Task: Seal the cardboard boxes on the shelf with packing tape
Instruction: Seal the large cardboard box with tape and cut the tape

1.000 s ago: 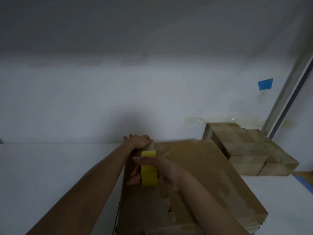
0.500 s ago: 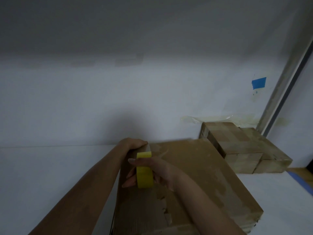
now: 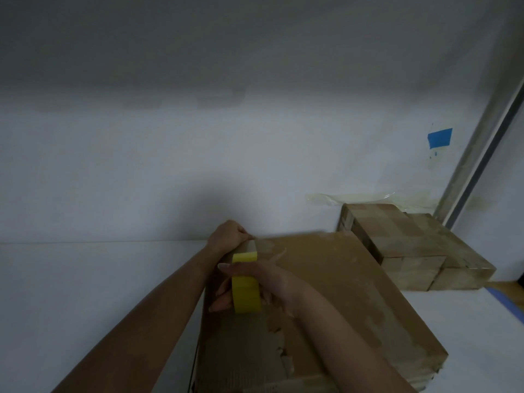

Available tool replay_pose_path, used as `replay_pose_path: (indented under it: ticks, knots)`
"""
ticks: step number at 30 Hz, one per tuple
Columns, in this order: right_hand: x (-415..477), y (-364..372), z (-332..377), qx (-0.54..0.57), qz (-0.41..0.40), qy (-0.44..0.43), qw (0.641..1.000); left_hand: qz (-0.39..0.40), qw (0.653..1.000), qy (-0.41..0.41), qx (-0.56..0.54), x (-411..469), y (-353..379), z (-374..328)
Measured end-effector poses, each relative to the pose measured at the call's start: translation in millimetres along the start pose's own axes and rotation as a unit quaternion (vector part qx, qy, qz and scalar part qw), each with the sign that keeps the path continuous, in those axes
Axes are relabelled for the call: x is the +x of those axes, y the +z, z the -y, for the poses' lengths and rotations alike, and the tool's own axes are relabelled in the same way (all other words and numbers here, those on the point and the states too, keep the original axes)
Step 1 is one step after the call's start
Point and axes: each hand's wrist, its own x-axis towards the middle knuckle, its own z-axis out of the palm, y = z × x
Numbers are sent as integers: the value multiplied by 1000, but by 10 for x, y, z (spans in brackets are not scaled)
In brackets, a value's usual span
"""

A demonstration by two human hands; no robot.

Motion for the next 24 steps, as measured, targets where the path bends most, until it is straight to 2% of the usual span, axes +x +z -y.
replay_pose_path:
  ticks: [4, 7, 9, 11, 13, 15, 20, 22, 24]
  knots:
    - [-8, 15, 8, 5, 10, -2, 1000, 100, 988, -40, 111, -50, -14, -105]
    - [-50, -15, 18, 14, 20, -9, 1000, 141, 979, -69, 127, -120, -68, -197]
    - [-91, -15, 46, 34, 29, -11, 999, 129, 979, -59, 146, -134, -51, -189]
    - [-144, -21, 76, 40, 32, -8, 999, 51, 984, -29, 169, -134, -25, -140]
    - [-172, -32, 82, 46, 36, -10, 998, -41, 989, 9, 143, -164, -18, -109]
    - [-191, -23, 68, 53, 30, -11, 998, -74, 989, 41, 121, -236, -8, -65]
    - [-189, 4, 36, 62, 17, -23, 998, 11, 988, 93, 119, -516, -35, 96]
    - [-174, 51, 22, 52, -34, -47, 997, 33, 972, 127, 196, -589, -51, 120]
    - [-132, 97, -31, -15, -116, -101, 988, 39, 952, 145, 266, -606, -34, 155]
